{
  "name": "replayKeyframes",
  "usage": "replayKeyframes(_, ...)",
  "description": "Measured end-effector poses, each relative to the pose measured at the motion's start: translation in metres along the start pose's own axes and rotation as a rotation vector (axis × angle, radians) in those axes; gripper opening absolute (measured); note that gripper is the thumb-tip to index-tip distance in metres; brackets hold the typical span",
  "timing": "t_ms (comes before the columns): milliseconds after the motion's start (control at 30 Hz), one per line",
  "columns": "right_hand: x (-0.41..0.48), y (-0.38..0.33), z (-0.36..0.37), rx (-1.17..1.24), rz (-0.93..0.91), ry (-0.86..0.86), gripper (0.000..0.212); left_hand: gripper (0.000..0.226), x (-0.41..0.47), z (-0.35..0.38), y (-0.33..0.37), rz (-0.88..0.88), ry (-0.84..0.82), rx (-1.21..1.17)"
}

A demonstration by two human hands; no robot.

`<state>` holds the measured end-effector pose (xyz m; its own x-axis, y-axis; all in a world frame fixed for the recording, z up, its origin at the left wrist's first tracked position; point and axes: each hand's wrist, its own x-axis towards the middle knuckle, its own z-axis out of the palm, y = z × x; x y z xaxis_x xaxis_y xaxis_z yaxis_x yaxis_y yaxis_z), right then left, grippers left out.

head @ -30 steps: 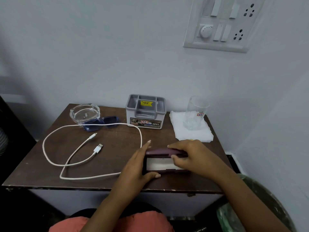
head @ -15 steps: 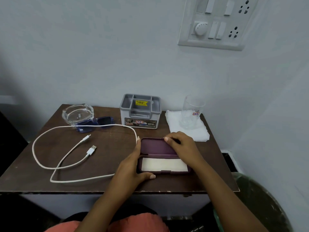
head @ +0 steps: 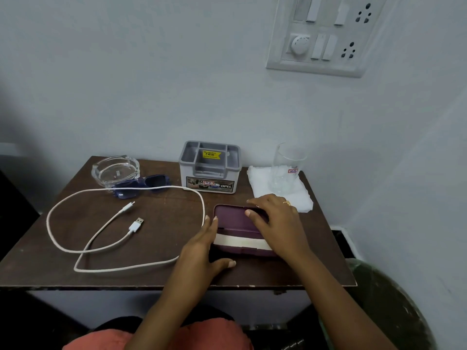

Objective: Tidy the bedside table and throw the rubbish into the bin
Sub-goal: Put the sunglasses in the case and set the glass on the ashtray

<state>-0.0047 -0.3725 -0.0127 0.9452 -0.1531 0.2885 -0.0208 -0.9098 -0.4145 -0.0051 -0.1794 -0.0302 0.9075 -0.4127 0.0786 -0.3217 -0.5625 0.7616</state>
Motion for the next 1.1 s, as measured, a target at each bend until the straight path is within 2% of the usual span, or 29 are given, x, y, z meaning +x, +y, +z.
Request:
replayKeyframes(300,-0.018,-0.004,-0.002,-0.109,-0.056,-0.088,0.046,0.081,-0.011,0.0,0.0,0.008,-0.015,0.047)
replayKeyframes(400,-0.019,-0.009,-0.003,-0.05,-0.055,-0.051,0.044,0.077,-0.018,-0.004,0.003,0.017,0.006,0.023)
replayKeyframes(500,-0.013,-0.023,-0.005,0.094,-0.061,0.017,0.036,0.062,-0.03,-0.027,0.003,0.022,0.126,-0.005)
replayKeyframes(633,0.013,-0.066,0.007,0.223,-0.158,0.08,0.024,0.033,-0.024,-0.081,-0.012,0.014,0.405,0.062)
replayKeyframes(767,0.063,-0.121,0.03,0.237,-0.252,-0.006,0.017,0.015,0.023,-0.138,-0.028,0.031,0.506,0.215)
replayKeyframes(900,0.117,-0.174,0.058,0.069,-0.278,-0.167,0.013,0.017,0.087,-0.171,-0.059,0.002,0.417,0.498)
replayKeyframes(1000,0.143,-0.201,0.075,-0.119,-0.236,-0.338,0.022,0.016,0.108,-0.177,-0.073,0.048,0.285,0.712)
replayKeyframes(1100,0.152,-0.209,0.084,-0.203,-0.242,-0.424,0.022,0.014,0.116,-0.175,-0.084,0.049,0.191,0.817)
